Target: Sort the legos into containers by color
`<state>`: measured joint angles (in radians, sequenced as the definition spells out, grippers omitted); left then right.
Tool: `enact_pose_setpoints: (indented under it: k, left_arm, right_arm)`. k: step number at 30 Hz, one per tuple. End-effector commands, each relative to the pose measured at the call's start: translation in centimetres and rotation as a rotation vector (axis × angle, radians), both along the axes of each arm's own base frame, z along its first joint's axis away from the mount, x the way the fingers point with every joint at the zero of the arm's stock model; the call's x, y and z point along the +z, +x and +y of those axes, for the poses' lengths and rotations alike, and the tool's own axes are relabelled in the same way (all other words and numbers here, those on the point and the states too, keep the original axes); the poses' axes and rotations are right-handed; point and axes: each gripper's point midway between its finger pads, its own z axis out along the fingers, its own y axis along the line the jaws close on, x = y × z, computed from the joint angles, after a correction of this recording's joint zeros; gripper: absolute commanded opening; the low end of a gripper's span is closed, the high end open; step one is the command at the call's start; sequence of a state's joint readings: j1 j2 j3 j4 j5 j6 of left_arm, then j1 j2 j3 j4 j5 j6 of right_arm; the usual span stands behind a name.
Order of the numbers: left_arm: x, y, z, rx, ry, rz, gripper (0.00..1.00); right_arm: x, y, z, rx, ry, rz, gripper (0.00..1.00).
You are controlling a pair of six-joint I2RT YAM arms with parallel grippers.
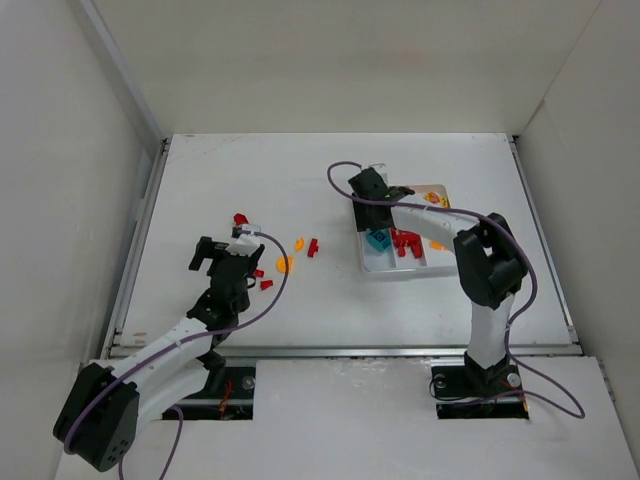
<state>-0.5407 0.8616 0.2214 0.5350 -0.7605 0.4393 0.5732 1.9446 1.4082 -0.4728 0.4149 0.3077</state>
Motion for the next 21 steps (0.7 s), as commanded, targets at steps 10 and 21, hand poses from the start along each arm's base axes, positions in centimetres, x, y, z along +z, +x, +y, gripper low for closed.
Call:
enact_pose_setpoints:
  k: [10,21]
  left_arm:
    - [0.9,0.1,0.3,0.015,-0.026,-0.047,1.0]
    - [0.7,0.1,0.3,0.015,-0.022,-0.039,1.0]
  right_arm:
    - [8.8,-0.1,-2.4,-0.261,-0.071,-0.267,0.76]
    - [10.1,0.2,4.5,-0.075,0.185,-0.252,0.63]
